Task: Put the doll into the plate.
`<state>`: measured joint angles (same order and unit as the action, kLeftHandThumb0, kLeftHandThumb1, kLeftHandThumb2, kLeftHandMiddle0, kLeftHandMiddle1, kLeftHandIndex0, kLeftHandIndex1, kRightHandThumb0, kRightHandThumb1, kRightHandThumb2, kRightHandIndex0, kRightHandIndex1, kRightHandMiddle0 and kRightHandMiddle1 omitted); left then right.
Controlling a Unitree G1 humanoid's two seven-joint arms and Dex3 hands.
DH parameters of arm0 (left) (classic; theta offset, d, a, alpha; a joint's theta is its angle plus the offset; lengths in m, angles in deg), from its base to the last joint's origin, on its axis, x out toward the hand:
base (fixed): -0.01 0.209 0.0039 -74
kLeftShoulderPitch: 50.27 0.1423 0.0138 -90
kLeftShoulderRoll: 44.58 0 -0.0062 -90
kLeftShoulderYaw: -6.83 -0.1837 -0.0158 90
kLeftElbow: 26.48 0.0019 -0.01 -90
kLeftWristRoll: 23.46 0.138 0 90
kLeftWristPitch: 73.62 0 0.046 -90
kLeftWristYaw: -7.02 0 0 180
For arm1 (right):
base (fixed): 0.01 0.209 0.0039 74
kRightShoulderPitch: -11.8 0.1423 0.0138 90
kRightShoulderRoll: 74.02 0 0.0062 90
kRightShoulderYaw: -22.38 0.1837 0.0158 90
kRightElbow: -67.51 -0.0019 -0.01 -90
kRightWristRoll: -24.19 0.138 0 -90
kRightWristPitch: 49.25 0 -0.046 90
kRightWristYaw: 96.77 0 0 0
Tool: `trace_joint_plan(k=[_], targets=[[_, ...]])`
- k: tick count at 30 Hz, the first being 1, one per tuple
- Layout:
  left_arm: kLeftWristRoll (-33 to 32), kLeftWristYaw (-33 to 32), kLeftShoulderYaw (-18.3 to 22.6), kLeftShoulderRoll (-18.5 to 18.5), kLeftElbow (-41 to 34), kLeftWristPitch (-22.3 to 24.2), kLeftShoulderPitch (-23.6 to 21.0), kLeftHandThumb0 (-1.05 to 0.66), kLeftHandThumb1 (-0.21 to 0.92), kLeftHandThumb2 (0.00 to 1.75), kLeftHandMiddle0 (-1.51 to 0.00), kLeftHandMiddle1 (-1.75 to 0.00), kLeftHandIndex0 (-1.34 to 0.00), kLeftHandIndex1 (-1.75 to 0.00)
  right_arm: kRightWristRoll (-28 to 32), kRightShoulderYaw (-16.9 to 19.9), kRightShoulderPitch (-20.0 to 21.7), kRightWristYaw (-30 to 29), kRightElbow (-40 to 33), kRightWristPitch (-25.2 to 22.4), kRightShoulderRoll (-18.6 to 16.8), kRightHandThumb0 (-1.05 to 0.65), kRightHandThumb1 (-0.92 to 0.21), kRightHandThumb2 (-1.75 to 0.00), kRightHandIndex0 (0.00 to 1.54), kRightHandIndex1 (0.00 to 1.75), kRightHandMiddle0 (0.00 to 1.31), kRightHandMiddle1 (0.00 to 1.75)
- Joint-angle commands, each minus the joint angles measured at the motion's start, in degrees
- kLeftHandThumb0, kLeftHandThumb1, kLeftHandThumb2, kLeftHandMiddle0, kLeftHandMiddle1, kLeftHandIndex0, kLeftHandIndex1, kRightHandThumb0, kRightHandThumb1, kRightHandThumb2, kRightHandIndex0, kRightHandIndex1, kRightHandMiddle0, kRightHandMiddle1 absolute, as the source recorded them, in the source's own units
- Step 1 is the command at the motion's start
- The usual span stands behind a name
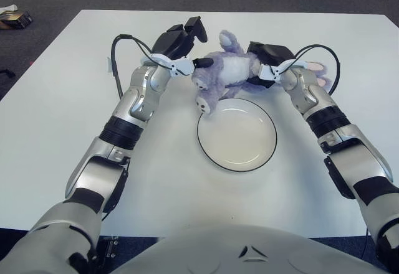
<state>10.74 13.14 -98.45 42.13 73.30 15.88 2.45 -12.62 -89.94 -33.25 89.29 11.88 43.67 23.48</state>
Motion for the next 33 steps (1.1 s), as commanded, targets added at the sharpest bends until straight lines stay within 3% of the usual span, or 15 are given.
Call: trace_joint_plan(k=[1,6,13,19,26,33], targets=[[-0.98,-0.6,1.12,-0.61,-0.58,-0.71,1.44,0.0,0.92,0.49,-0.3,-1.57,-0.06,-1.75,0.64,1.16,-1.17,-0.06,-0.43,0.0,1.15,0.0,-0.35,-1.27,0.6,1.69,0.38,1.75],[-1.03,-0.5,1.32,-0.56,-0.66,-0.88,1.55,0.0,0.92,0.49,-0.31,-1.56,-0.06,-1.75,0.58,1.37,-1.26,-0.01,-0.57,0.04,1.14,0.0,-0.35,-1.27,0.6,1.68,0.38,1.75],[-3.68,-0.57,3.26,-0.62,-1.77,-2.29,2.53,0.0,0.92,0.48,-0.32,-1.54,-0.08,-1.75,1.77,4.84,-2.95,5.01,-11.78,-3.69,3.64,0.0,-0.35,-1.26,0.62,1.66,0.37,1.75],[-3.76,-0.54,3.36,-0.64,-1.66,-2.44,2.51,0.0,0.92,0.48,-0.32,-1.54,-0.08,-1.75,1.41,5.49,-3.76,6.42,-14.05,-4.98,3.66,0.0,-0.35,-1.26,0.62,1.66,0.37,1.75],[-2.93,-3.51,2.93,0.09,9.31,-3.08,-2.98,0.0,0.92,0.49,-0.29,-1.57,-0.07,-1.75,3.63,8.83,-6.61,9.25,-22.58,-6.3,5.15,0.0,-0.35,-1.26,0.62,1.66,0.37,1.75],[-3.16,-4.46,2.63,0.06,11.5,-4.04,-3.97,0.0,0.92,0.51,-0.26,-1.61,-0.07,-1.75,3.87,9.69,-7.45,9.92,-24.76,-7.1,5.22,0.0,-0.36,-1.25,0.62,1.66,0.36,1.75]])
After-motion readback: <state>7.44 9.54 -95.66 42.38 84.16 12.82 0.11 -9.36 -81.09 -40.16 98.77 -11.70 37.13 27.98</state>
